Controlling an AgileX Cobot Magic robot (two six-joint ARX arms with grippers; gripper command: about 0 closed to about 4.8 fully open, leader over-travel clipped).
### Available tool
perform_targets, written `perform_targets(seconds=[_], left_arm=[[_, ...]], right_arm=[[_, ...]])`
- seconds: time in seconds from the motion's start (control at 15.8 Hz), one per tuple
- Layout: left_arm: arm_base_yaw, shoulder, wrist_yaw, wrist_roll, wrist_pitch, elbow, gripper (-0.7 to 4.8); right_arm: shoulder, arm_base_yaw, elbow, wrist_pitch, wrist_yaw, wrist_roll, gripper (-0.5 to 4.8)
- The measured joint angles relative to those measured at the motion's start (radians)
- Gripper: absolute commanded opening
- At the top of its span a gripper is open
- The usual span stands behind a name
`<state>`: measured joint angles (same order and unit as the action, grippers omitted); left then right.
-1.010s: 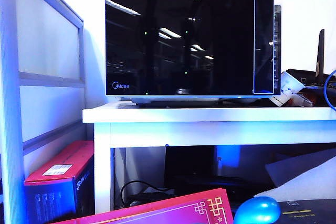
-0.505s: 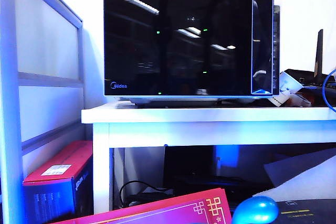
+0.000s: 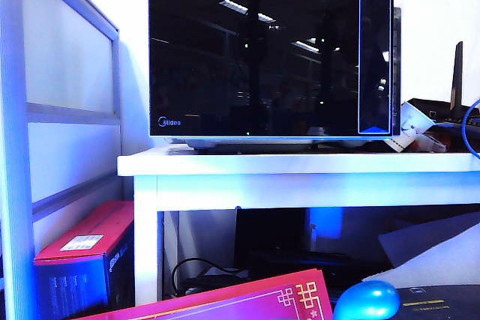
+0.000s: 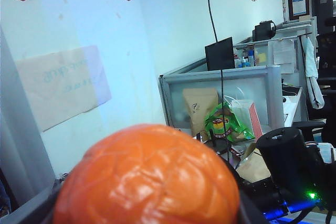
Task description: Open the microwave door, place the orange inside the microwave, then close the microwave door.
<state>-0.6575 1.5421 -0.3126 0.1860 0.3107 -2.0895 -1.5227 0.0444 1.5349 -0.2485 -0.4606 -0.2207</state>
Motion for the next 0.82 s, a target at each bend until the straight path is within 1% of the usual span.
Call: perform_targets(seconds=[0.06, 0.19, 0.25, 0.32, 0.44, 0.51, 0.57, 0.76, 0.82], left_arm=[[0.000, 0.000, 0.000, 0.000, 0.000, 0.000, 3.67], [0.000, 0.000, 0.000, 0.000, 0.000, 0.000, 3.67], [0.000, 0.000, 0.000, 0.000, 0.000, 0.000, 3.67], [0.000, 0.000, 0.000, 0.000, 0.000, 0.000, 3.67], [0.000, 0.000, 0.000, 0.000, 0.000, 0.000, 3.67], [0.000, 0.000, 0.000, 0.000, 0.000, 0.000, 3.67], [0.000, 0.000, 0.000, 0.000, 0.000, 0.000, 3.67], [0.000, 0.000, 0.000, 0.000, 0.000, 0.000, 3.67], [0.000, 0.000, 0.000, 0.000, 0.000, 0.000, 3.67]], right_arm=[[0.000, 0.000, 0.000, 0.000, 0.003, 0.000, 0.54], [0.002, -0.001, 0.001, 0.000, 0.064, 0.001, 0.52], [0.006, -0.003, 0.007, 0.014, 0.047, 0.002, 0.51], [0.016, -0.002, 0.012, 0.023, -0.014, 0.002, 0.51], [0.015, -0.001, 0.013, 0.003, -0.182, 0.002, 0.49], [0.015, -0.001, 0.011, -0.007, -0.210, 0.003, 0.49], [0.015, -0.001, 0.012, -0.002, -0.183, 0.003, 0.49], [0.015, -0.002, 0.012, 0.003, 0.138, 0.003, 0.49], [0.013, -0.002, 0.012, 0.003, 0.205, 0.003, 0.49]])
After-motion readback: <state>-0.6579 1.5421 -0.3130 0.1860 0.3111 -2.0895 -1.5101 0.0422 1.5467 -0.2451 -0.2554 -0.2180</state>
